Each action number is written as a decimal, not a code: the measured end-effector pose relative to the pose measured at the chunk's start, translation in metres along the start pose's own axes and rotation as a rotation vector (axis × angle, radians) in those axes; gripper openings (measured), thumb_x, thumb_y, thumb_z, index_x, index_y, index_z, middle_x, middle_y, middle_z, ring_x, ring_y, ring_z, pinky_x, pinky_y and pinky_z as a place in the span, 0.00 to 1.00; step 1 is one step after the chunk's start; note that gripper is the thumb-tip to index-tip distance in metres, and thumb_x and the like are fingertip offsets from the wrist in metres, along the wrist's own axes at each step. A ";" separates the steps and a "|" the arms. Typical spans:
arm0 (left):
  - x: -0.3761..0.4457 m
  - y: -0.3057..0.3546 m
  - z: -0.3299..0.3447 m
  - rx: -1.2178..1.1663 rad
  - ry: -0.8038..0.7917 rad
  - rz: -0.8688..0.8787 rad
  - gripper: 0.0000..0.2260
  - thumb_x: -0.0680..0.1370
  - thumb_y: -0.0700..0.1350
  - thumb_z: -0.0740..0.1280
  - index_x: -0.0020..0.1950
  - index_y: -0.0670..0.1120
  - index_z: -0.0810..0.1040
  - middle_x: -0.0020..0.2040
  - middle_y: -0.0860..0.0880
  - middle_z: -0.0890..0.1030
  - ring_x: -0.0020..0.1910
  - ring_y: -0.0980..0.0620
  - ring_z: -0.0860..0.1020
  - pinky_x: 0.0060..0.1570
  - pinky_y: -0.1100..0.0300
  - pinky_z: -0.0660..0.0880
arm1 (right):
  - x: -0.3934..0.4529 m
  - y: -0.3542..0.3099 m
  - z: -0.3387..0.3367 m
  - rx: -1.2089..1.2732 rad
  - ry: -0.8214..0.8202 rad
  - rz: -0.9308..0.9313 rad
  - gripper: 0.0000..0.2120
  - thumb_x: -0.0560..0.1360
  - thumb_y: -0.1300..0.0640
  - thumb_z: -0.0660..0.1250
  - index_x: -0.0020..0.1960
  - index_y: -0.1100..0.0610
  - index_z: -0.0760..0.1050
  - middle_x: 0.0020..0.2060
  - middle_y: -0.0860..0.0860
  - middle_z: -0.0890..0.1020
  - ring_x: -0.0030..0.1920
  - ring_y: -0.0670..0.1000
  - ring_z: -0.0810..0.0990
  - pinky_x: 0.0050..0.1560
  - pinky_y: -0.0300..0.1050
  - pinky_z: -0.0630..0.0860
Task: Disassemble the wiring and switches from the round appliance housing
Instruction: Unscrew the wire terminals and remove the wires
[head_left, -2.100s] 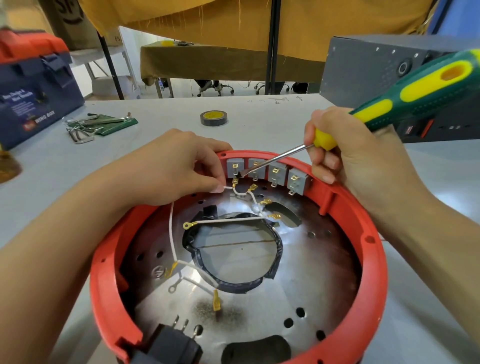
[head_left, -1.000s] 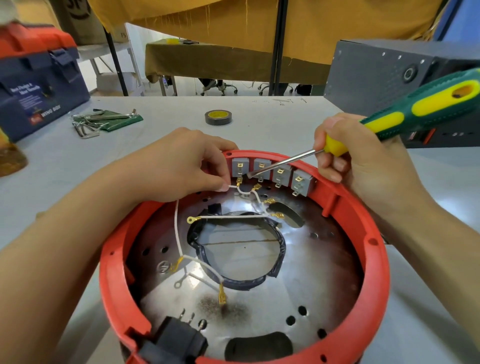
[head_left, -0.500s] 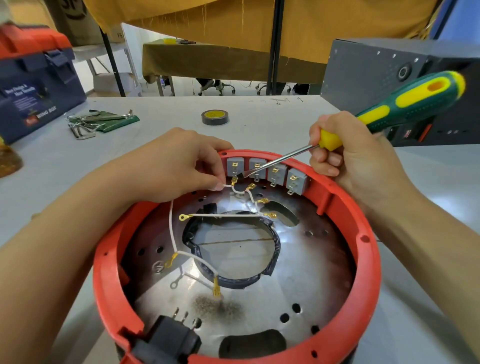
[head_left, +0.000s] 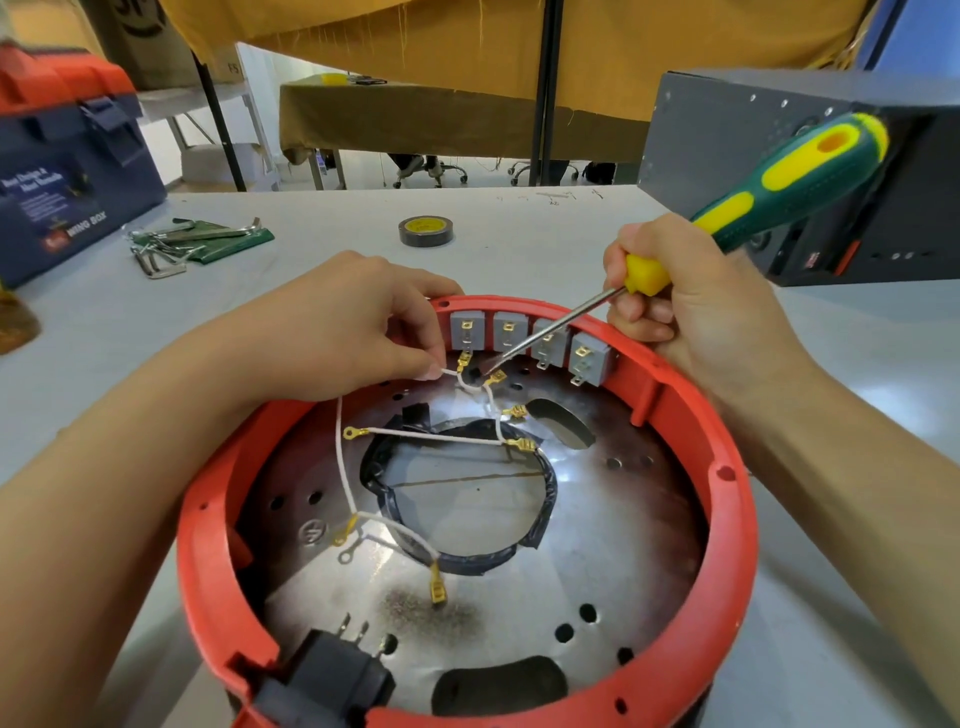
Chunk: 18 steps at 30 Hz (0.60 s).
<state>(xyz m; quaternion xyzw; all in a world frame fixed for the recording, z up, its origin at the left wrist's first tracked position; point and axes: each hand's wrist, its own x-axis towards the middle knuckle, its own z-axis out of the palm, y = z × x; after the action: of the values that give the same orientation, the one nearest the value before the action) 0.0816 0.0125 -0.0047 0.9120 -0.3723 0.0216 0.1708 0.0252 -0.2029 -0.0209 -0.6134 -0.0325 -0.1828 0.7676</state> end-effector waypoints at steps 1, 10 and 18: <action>0.000 -0.001 0.000 -0.001 -0.001 -0.002 0.05 0.70 0.43 0.73 0.37 0.53 0.84 0.66 0.59 0.73 0.57 0.62 0.74 0.48 0.76 0.65 | -0.001 0.000 0.000 -0.010 0.000 -0.011 0.19 0.76 0.64 0.59 0.27 0.58 0.71 0.25 0.52 0.71 0.21 0.44 0.63 0.21 0.33 0.57; 0.000 -0.001 0.001 -0.029 -0.003 0.012 0.07 0.70 0.43 0.73 0.36 0.55 0.83 0.67 0.59 0.73 0.57 0.67 0.70 0.50 0.83 0.60 | -0.004 0.000 -0.001 -0.023 0.026 -0.053 0.18 0.74 0.61 0.60 0.26 0.56 0.73 0.20 0.52 0.68 0.21 0.45 0.61 0.22 0.35 0.57; -0.001 -0.002 0.001 -0.035 0.000 0.011 0.05 0.70 0.43 0.73 0.37 0.53 0.84 0.68 0.58 0.73 0.58 0.65 0.71 0.52 0.76 0.64 | -0.002 0.000 -0.002 -0.084 -0.019 -0.114 0.15 0.69 0.58 0.60 0.25 0.54 0.75 0.21 0.51 0.69 0.21 0.46 0.62 0.23 0.34 0.58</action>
<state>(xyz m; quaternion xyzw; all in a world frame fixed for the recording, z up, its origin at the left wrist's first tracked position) 0.0822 0.0140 -0.0061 0.9068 -0.3777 0.0162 0.1866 0.0228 -0.2038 -0.0219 -0.6441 -0.0670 -0.2215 0.7291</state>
